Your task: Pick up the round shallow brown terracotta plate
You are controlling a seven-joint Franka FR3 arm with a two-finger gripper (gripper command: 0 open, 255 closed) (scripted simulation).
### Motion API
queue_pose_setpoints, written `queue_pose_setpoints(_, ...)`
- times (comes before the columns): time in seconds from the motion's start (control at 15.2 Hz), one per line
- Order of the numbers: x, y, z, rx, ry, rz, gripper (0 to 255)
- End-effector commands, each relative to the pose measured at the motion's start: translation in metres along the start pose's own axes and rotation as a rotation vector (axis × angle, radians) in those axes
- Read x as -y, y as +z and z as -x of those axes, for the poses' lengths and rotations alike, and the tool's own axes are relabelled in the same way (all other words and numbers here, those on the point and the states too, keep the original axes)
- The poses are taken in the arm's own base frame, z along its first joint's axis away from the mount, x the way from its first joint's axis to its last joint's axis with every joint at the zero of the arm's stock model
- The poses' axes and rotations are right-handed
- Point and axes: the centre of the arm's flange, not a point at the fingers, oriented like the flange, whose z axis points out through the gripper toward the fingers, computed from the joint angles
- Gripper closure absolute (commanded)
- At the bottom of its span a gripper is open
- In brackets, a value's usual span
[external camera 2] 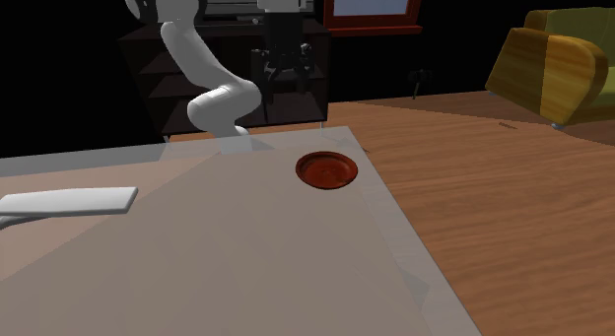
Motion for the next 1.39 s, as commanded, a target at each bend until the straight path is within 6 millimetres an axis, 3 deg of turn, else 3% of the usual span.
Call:
queue_pose_setpoints(0.0, 0.000, 0.000, 0.000, 0.000, 0.000, 0.000, 0)
queue_pose_setpoints(0.4, -0.083, 0.033, -0.069, 0.044, -0.003, -0.276, 0)
queue_pose_setpoints(0.86, -0.164, 0.102, -0.147, 0.096, -0.006, -0.598, 0)
queue_pose_setpoints(1.32, -0.166, 0.139, -0.149, 0.100, -0.006, -0.617, 0)
